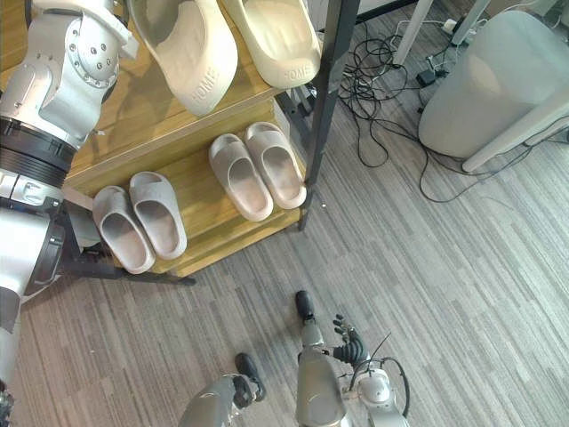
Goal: Organize the slippers on the shoe rack
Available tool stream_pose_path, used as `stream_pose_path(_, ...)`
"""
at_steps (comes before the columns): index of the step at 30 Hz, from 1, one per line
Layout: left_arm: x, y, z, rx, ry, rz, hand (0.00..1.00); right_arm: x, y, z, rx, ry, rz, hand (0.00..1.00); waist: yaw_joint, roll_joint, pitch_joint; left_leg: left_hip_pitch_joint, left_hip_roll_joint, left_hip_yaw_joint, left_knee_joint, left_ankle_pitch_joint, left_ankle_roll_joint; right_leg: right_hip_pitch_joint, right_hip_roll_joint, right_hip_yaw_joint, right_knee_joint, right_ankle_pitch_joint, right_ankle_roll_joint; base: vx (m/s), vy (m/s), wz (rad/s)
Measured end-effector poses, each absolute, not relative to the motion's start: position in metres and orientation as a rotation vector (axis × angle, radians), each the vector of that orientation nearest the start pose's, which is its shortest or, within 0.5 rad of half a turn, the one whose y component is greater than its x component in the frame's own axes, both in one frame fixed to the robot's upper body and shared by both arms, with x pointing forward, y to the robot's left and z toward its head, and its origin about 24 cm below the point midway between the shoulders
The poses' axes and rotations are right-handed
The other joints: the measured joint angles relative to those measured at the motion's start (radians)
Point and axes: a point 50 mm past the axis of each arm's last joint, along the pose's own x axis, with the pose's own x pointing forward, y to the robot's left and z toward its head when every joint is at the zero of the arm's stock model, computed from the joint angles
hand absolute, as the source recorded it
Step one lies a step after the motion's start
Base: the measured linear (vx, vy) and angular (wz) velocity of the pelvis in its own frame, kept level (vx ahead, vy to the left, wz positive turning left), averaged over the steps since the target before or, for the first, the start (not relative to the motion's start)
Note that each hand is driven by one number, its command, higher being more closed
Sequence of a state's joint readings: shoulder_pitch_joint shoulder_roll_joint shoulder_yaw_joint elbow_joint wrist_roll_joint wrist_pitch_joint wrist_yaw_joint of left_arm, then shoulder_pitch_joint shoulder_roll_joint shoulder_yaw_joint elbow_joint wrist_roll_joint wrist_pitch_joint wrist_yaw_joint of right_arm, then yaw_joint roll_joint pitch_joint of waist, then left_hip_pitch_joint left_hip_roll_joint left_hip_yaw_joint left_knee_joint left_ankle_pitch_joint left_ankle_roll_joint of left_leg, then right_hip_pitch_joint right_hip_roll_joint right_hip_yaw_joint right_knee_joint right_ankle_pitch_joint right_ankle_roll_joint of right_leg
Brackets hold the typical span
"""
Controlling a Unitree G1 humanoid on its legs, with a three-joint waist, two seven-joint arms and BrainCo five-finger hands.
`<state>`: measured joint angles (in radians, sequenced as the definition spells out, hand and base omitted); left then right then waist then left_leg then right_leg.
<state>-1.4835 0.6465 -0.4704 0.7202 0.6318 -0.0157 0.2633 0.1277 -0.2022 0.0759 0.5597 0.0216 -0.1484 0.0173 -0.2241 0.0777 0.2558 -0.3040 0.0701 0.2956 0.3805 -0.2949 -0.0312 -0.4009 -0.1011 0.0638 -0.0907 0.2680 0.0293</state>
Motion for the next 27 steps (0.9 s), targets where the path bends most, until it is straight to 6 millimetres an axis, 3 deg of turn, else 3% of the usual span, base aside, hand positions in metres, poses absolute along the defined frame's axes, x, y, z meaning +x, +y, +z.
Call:
stream_pose_path(5, 0.376, 0.159, 0.399, 1.372, -0.838, 0.451, 1.00, 0.178, -0.204, -0.083, -0.173, 0.517, -0.002, 0.00, 0.000, 0.009, 0.005, -0.018, 0.000, 0.016, 0.014, -0.006, 0.003, -0.022, -0.001, 0.013, 0.000, -0.005, -0.006, 0.00, 0.030, -0.08)
stream_pose_path(6, 0.376, 0.159, 0.400, 1.370, -0.842, 0.454, 0.00, 0.178, -0.205, -0.082, -0.162, 0.516, -0.010, 0.00, -0.001, 0.010, 0.005, -0.020, 0.000, 0.017, 0.014, -0.007, 0.003, -0.025, -0.001, 0.014, 0.000, -0.005, -0.006, 0.02, 0.015, -0.08)
stream_pose_path(9, 0.371, 0.156, 0.411, 1.360, -0.874, 0.474, 0.00, 0.175, -0.207, -0.083, -0.158, 0.519, -0.021, 0.00, -0.001, 0.010, 0.007, -0.028, 0.004, 0.020, 0.014, -0.007, 0.003, -0.034, 0.000, 0.017, 0.000, 0.001, -0.003, 0.04, 0.010, -0.04)
stream_pose_path(17, 0.371, 0.155, 0.412, 1.352, -0.878, 0.483, 0.00, 0.170, -0.207, -0.081, -0.157, 0.514, -0.028, 0.00, -0.002, 0.012, 0.013, -0.023, 0.007, 0.020, 0.008, -0.010, -0.001, -0.033, 0.006, 0.022, 0.000, 0.005, 0.002, 0.01, 0.002, -0.02)
stream_pose_path(27, 0.368, 0.138, 0.420, 1.318, -0.926, 0.463, 0.00, 0.164, -0.209, -0.083, -0.159, 0.521, -0.042, 0.00, 0.002, 0.012, 0.020, -0.007, 0.006, 0.012, -0.003, -0.010, -0.001, -0.014, 0.005, 0.015, 0.000, 0.005, 0.002, 0.00, 0.005, 0.01)
